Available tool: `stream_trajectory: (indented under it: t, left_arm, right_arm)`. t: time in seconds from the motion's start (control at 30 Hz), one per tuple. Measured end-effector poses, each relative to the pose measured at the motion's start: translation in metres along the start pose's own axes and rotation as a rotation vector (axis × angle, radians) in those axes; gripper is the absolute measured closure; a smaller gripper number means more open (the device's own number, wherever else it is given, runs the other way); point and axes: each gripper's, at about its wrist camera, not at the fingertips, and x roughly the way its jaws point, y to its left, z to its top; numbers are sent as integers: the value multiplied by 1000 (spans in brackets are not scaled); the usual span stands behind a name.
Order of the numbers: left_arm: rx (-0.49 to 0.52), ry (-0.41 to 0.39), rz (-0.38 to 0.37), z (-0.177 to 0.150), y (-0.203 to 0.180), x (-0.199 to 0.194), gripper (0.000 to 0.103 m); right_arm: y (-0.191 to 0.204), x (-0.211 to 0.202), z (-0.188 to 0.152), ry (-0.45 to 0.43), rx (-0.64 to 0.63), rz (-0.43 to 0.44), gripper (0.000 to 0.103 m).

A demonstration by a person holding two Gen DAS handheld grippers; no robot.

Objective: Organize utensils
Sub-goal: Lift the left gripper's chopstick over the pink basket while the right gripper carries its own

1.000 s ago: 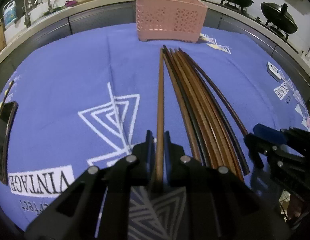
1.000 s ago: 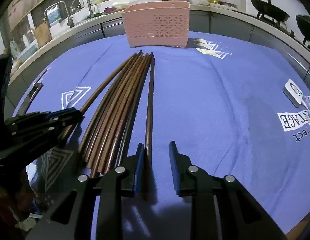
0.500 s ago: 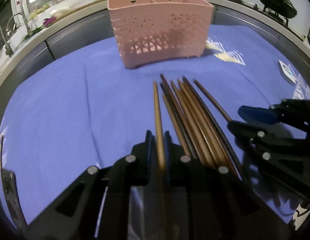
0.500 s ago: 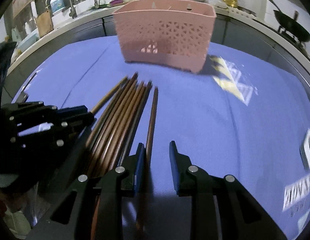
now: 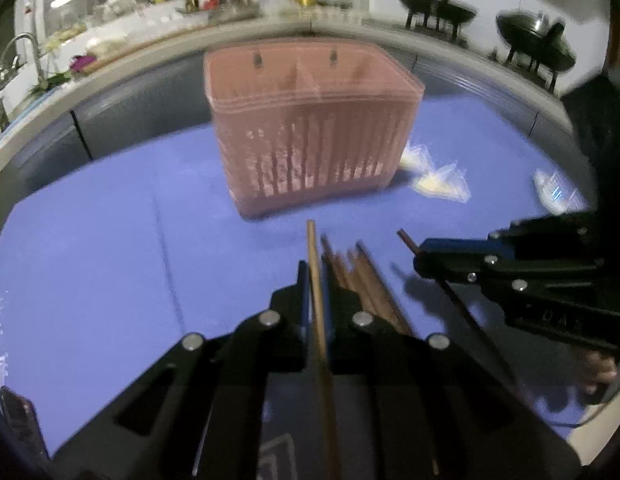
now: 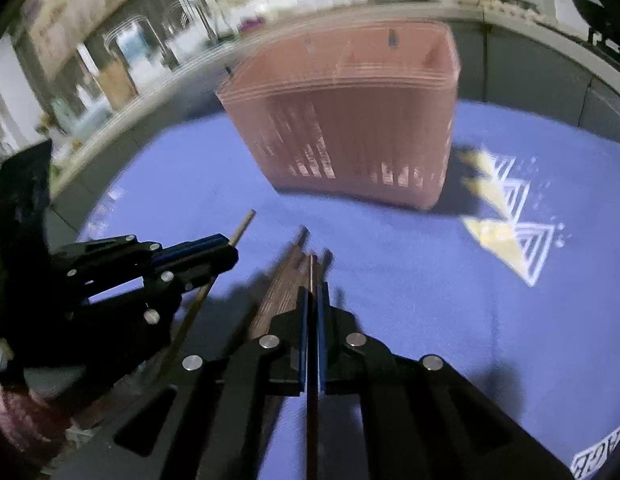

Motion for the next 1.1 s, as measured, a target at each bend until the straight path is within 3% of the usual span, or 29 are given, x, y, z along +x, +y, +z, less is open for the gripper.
stream_trajectory:
  t: [0.2, 0.37, 0.5, 0.67, 0.87, 1.1]
  left_arm:
    - [-23, -187, -30, 29, 5, -86, 98]
    - [-56, -340, -60, 59, 14, -147, 98]
    - [-66, -444, -52, 96, 19, -176, 98]
    - [-64, -498, -38, 140, 28, -182, 98]
    - [-57, -482, -11, 170, 39, -152, 98]
    - [-84, -465, -31, 183, 55, -128, 98]
  right_arm:
    - [20, -72, 23, -195, -39, 43, 98]
    - [32, -120, 72, -364, -45, 69, 98]
    - [39, -143, 115, -449, -55, 67, 98]
    - [42, -154, 168, -532, -65, 27, 98]
    - [28, -125, 211, -554, -92, -40, 98]
    - [11, -96, 220, -522, -89, -47, 98]
